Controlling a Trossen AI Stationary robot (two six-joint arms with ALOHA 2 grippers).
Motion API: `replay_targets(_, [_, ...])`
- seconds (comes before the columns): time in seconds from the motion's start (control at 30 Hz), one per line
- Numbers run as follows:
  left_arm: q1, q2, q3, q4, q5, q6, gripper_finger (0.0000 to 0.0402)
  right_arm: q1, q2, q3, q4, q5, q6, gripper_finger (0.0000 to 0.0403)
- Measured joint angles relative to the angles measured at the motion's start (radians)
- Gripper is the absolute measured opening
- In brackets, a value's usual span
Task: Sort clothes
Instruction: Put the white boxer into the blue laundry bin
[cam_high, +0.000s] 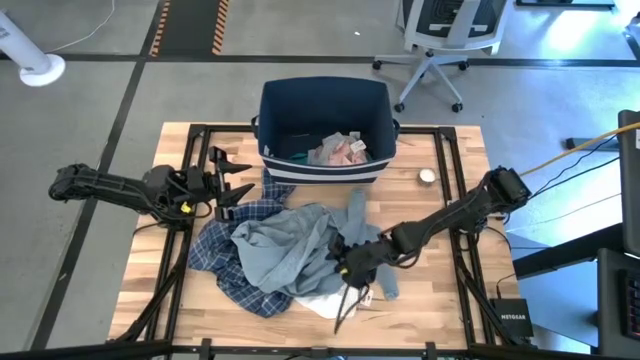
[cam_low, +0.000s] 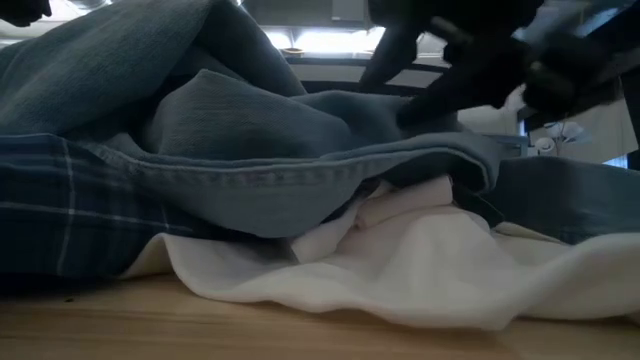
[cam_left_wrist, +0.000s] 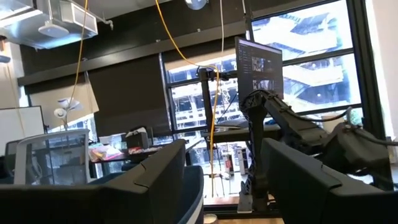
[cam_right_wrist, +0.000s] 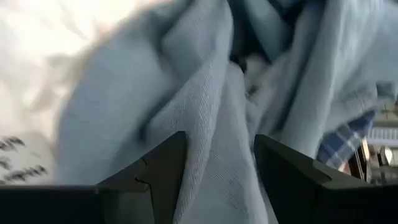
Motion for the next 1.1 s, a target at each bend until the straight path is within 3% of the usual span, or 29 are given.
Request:
replay_targets(0.2, [0.000, 0.000, 0.000, 0.000, 0.000, -0.002, 0.0208, -0.069, 0.000, 0.001, -0.054, 0.045, 0.000, 0.0209])
replay_targets(0.63, [0.000, 0.000, 0.000, 0.000, 0.000, -0.002, 0.0208, -0.120, -0.038, 0.001, -0.291, 0.577, 0.041, 0.0209])
replay_targets(0.8, [0.000, 0.000, 0.000, 0.000, 0.000, -0.002, 0.0208, -0.120, -0.103, 0.022, -0.403, 0.684, 0.118, 0.0209])
replay_targets(0.93, [0.000, 0.000, 0.000, 0.000, 0.000, -0.002, 0.0208, -0.115, -0.156, 0.062, -0.419, 0.637, 0.168, 0.0209])
replay_targets(1.1, [0.000, 0.000, 0.000, 0.000, 0.000, -0.002, 0.0208, -0.094, -0.184, 0.089, -0.334, 0.302, 0.217, 0.0209])
